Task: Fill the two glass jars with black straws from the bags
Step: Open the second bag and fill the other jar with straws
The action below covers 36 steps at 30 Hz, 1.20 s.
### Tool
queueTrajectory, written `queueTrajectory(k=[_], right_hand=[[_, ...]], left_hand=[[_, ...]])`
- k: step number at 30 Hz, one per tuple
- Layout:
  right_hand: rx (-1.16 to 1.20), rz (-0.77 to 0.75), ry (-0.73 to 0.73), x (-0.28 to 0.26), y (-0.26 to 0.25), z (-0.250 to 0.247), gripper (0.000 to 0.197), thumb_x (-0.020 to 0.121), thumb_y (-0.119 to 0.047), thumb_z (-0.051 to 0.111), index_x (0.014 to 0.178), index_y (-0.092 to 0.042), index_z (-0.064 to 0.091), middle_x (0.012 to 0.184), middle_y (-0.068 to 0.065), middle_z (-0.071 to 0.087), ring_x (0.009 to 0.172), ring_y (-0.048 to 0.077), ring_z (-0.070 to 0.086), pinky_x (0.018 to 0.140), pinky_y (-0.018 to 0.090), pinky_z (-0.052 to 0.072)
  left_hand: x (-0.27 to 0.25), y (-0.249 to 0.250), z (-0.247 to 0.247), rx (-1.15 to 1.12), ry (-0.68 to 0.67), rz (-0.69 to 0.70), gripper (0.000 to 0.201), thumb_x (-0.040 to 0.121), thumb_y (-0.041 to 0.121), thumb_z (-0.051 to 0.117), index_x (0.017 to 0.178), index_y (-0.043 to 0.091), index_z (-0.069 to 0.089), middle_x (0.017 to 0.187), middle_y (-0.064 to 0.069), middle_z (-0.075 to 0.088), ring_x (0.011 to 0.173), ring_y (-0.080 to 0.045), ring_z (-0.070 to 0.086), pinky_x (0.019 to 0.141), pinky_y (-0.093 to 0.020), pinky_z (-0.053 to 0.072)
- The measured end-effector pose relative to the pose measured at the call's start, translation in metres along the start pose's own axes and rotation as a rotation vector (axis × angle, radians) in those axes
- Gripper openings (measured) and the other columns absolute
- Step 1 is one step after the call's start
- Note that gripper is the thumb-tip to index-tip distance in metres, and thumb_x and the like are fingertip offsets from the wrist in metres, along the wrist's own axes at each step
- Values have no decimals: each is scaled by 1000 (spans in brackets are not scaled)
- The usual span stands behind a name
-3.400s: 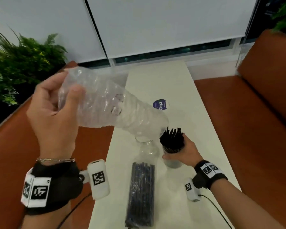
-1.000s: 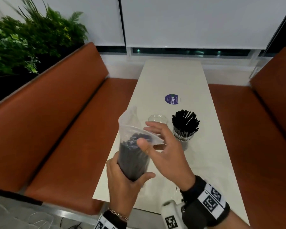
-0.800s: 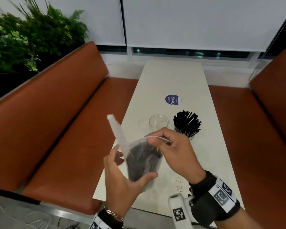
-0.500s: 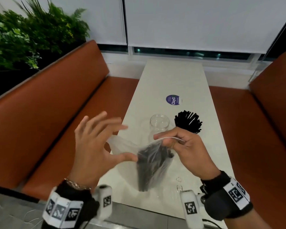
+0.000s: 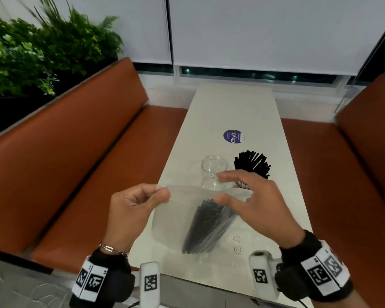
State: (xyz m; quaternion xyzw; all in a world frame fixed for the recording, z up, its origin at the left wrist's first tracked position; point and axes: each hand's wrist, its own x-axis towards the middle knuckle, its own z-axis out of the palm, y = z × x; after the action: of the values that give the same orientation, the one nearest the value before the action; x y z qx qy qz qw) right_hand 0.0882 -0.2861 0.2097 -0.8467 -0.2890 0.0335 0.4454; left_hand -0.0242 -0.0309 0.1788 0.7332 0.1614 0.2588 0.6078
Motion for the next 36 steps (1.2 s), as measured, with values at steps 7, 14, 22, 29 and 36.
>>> queueTrajectory(k=[7, 14, 22, 29, 36], right_hand=[[-94, -337, 76, 24, -49, 60, 36, 87, -49, 81, 118, -30, 79, 104, -14, 79, 101, 11, 66, 99, 38, 48], [-115, -280, -24, 35, -39, 63, 18, 98, -42, 72, 98, -25, 74, 95, -11, 76, 91, 18, 58, 89, 47, 50], [-133, -377, -8, 35, -33, 54, 11, 97, -34, 74, 95, -23, 77, 93, -10, 75, 90, 18, 55, 85, 39, 46], [-262, -236, -3, 17, 23, 15, 12, 99, -34, 70, 94, -24, 73, 95, -14, 74, 95, 16, 55, 92, 36, 41], [-236, -26, 1, -8, 86, -26, 10, 100, -36, 70, 98, -27, 74, 103, -17, 74, 100, 7, 52, 83, 21, 38]], left_hand=[[-9, 11, 9, 97, -42, 110, 11, 84, 14, 80, 94, 16, 84, 88, 10, 84, 79, 0, 77, 73, -6, 57], [-16, 10, 14, 122, -55, 139, 11, 92, 9, 73, 91, 18, 80, 85, 12, 82, 78, 3, 74, 72, -3, 53], [-16, 15, 26, 212, -83, 204, 12, 92, 24, 68, 92, 17, 78, 90, 17, 79, 84, 5, 74, 72, -1, 49], [-15, 2, 29, 125, -38, 144, 14, 102, 10, 64, 90, 8, 71, 95, 3, 83, 82, -7, 80, 75, -10, 59], [-15, -2, 27, 105, -25, 107, 15, 103, 12, 61, 92, 10, 70, 99, 7, 83, 81, -4, 79, 73, -11, 58]])
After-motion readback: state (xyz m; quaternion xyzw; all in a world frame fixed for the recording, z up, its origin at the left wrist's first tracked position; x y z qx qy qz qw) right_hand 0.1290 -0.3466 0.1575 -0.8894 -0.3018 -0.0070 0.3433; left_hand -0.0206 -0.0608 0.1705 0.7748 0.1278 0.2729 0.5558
